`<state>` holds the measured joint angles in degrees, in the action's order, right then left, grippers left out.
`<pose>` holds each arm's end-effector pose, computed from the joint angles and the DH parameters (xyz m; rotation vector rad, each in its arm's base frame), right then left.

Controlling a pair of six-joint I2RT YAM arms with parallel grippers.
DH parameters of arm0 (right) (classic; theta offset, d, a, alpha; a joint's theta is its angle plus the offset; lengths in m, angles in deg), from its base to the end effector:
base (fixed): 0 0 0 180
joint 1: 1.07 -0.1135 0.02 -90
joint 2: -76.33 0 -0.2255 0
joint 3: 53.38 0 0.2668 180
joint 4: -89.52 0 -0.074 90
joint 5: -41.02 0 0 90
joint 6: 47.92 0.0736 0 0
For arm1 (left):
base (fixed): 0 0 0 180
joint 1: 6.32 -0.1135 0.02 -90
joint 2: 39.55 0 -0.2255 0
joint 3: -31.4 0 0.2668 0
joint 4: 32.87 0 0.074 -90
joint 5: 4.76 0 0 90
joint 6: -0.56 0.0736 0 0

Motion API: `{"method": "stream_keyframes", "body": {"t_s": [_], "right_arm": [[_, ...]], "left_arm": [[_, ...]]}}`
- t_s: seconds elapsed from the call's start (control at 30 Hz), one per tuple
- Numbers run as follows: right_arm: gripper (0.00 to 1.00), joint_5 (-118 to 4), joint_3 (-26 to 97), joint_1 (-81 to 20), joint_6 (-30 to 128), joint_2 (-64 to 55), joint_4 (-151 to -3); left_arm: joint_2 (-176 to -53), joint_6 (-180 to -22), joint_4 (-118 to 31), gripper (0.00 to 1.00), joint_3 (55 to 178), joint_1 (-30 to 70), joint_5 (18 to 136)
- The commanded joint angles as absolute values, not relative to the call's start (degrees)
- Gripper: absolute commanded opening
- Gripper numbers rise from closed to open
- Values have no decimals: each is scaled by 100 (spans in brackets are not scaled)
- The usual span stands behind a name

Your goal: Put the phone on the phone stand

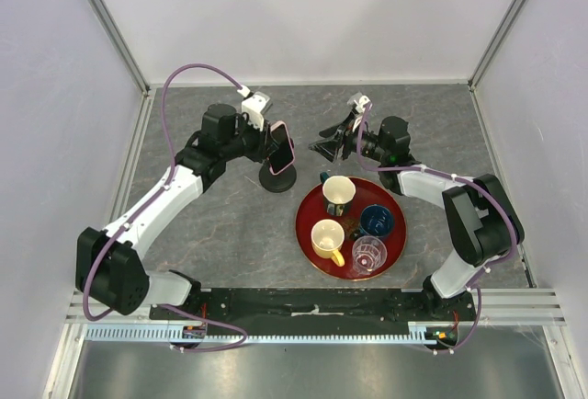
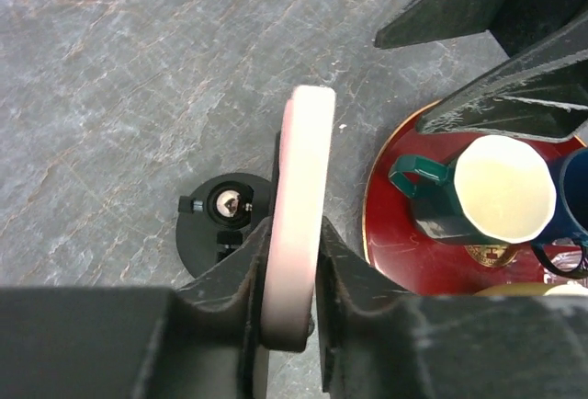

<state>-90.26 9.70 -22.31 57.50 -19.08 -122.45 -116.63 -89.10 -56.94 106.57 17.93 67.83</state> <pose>0.3515 0.1887 0.1945 -0.6678 1.5410 1.0539 0.3246 -0.1704 0.2612 0.6250 1.9512 -0.5696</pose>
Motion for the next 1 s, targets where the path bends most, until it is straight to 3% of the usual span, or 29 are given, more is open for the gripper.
{"method": "stream_keyframes", "body": {"t_s": [0.0,0.1,0.37,0.57,0.73,0.97], "right_arm": [[68,-9047,1182,-2234,5641,-1850,-12249],[68,-9029,1208,-2234,5571,-1832,-12152],[67,-9003,1244,-2234,5553,-1806,-12073],[67,-9020,1208,-2234,5562,-1789,-12143],[67,-9134,1130,-2234,5667,-1806,-12406],[66,-9258,1138,-2226,5799,-1911,-12749]], "left_arm": [[-11443,-9085,-5597,20,10584,1741,7346],[-11408,-9102,-5527,3,10566,1732,7486],[-11171,-9181,-4851,2,10214,1610,8295],[-11504,-9744,-4789,2,10767,494,7672],[-12056,-8980,-4622,2,11479,-304,7357],[-13128,-8111,-4401,2,12340,-1484,6047]]}}
